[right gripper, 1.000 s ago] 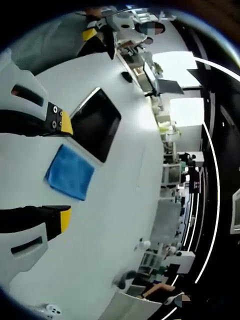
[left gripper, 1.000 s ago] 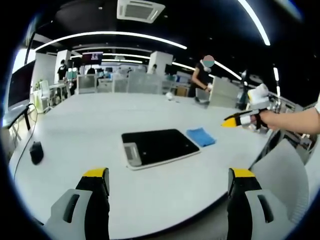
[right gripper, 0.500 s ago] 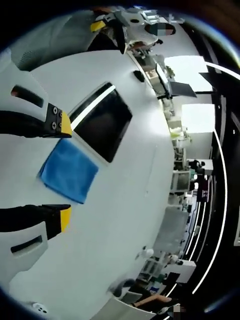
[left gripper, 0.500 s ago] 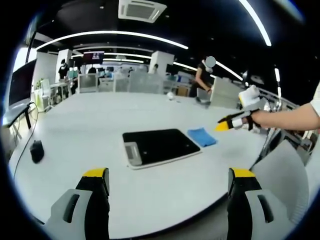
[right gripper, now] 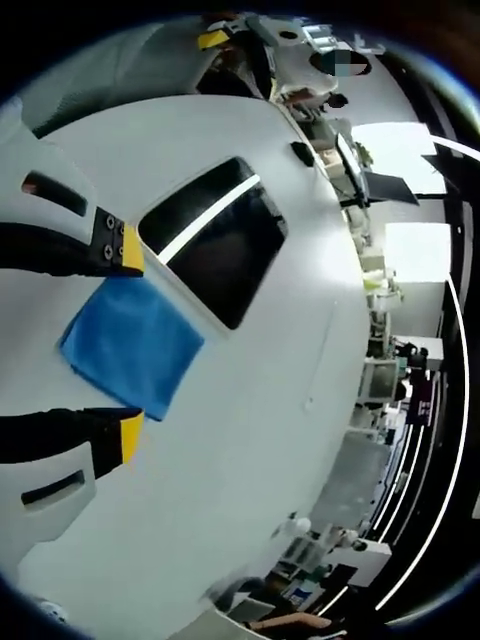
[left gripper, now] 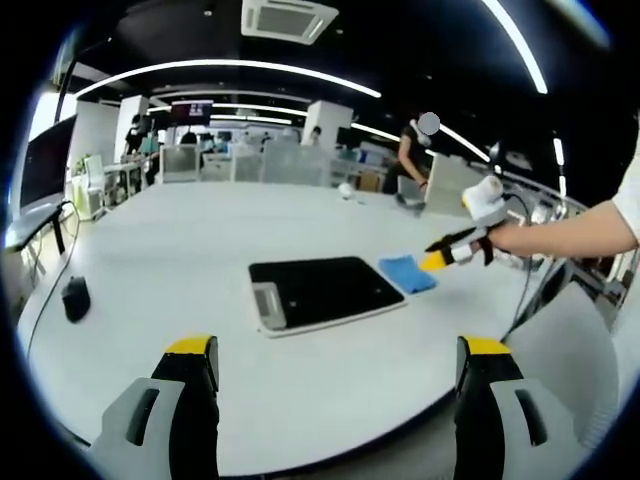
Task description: Wipe the mirror surface with the cleaning cloth until all visible marks leave the cleaned area.
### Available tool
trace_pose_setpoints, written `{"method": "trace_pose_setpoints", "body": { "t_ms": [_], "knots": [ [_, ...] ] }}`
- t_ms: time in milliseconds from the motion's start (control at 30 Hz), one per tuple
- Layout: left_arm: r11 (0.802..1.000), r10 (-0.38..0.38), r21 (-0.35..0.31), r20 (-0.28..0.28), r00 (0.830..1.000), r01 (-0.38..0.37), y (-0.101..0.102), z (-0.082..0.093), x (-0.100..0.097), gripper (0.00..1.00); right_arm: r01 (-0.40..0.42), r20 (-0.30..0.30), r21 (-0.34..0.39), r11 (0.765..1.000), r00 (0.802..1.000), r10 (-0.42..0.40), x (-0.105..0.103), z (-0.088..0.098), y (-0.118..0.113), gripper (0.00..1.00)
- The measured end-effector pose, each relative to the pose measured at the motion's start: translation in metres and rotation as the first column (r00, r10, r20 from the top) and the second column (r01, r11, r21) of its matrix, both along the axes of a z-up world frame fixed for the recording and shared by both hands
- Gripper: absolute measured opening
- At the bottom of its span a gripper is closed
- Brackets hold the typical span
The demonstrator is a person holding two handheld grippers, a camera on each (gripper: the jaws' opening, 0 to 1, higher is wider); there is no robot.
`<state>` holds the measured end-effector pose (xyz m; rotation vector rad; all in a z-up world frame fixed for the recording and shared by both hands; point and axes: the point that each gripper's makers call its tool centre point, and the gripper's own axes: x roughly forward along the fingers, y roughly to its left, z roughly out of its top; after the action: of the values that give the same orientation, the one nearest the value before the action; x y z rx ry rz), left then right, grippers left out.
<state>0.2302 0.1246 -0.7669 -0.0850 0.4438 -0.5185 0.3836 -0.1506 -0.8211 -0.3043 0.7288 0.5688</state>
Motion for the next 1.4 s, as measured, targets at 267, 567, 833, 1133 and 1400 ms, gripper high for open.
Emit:
{"method": "trace_pose_setpoints", "body": {
  "t_ms": [267, 567, 833, 1133, 1400],
  "knots": [
    [1.000, 0.005, 0.002, -0.005, 1.000, -0.005, 0.001, -0.001, 0.000, 0.99, 0.002, -0.021, 0.010, 1.000, 1.000, -0.002, 0.005, -0.008, 0.005, 0.47],
    [1.000, 0.004, 0.004, -0.011, 1.000, -0.004, 0.001, -0.002, 0.000, 0.99, 0.028, -0.050, 0.043, 0.999, 0.998, -0.025, 0.010, -0.021, 0.007, 0.47],
    [1.000, 0.001, 0.004, -0.015, 1.000, 0.000, 0.001, -0.002, 0.000, 0.99, 0.024, -0.051, 0.018, 1.000, 0.998, -0.023, 0.014, -0.029, 0.007, 0.47],
    [1.000, 0.006, 0.000, -0.015, 1.000, -0.006, 0.002, -0.002, 0.000, 0.99, 0.029, -0.053, 0.016, 0.999, 0.998, -0.028, 0.016, -0.034, 0.007, 0.46],
    [1.000, 0.008, 0.001, -0.018, 1.000, -0.008, 0.002, -0.003, 0.000, 0.99, 0.031, -0.063, 0.010, 0.999, 0.998, -0.030, 0.017, -0.039, 0.007, 0.40]
  ]
}}
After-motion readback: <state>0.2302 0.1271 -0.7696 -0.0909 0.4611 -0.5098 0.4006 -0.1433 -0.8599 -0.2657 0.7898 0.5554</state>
